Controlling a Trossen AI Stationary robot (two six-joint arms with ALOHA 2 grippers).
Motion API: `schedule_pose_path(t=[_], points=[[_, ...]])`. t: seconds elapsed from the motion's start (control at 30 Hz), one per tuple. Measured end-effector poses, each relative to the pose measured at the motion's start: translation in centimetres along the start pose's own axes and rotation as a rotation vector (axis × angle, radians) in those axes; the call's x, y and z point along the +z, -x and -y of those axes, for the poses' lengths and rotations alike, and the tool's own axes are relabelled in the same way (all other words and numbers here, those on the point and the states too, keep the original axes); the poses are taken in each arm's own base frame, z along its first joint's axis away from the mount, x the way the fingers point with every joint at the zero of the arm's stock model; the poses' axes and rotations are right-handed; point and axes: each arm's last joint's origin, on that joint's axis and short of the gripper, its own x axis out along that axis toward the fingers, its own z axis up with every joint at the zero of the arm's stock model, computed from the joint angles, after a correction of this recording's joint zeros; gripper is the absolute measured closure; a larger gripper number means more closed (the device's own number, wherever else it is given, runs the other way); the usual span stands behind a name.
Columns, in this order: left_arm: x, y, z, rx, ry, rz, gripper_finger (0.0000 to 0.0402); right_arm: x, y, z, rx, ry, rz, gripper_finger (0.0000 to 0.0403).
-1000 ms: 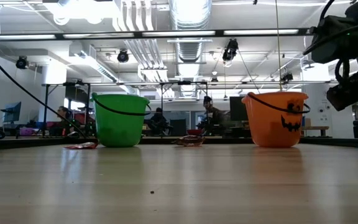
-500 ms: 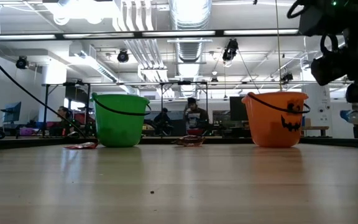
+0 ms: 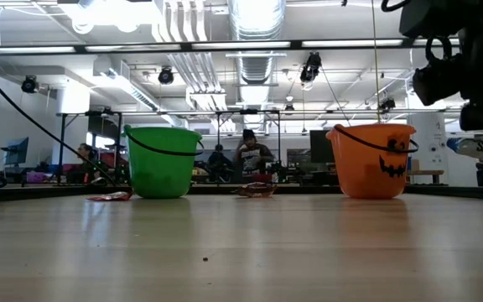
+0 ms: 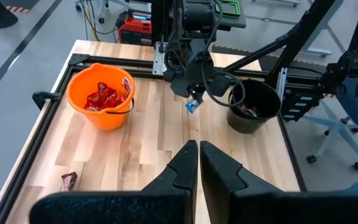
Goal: Sort candy
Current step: Put the white candy into the green bucket
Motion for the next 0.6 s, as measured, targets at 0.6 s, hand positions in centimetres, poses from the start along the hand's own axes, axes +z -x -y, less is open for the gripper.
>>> schedule_pose_path(t=[0.6], points=[[-0.11,-0.6,-0.5,0.08,0.077,-0.021,0.0401,0.49,0.99,-0.73,0.011,0.031,0.047,0.0394]])
